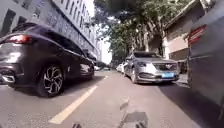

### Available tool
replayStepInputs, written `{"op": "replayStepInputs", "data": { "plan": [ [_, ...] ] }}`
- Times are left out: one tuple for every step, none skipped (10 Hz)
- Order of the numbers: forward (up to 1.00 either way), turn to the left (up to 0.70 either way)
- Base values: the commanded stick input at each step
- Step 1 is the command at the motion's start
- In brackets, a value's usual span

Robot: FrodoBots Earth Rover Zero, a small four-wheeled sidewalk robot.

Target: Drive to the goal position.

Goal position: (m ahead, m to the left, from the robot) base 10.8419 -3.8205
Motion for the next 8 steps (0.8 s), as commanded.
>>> {"op": "replayStepInputs", "data": {
  "plan": [
    [0.70,0.00],
    [0.70,0.00],
    [0.70,0.00],
    [0.70,0.00],
    [0.70,0.00],
    [0.70,0.00],
    [0.70,0.00],
    [0.70,0.00]
  ]
}}
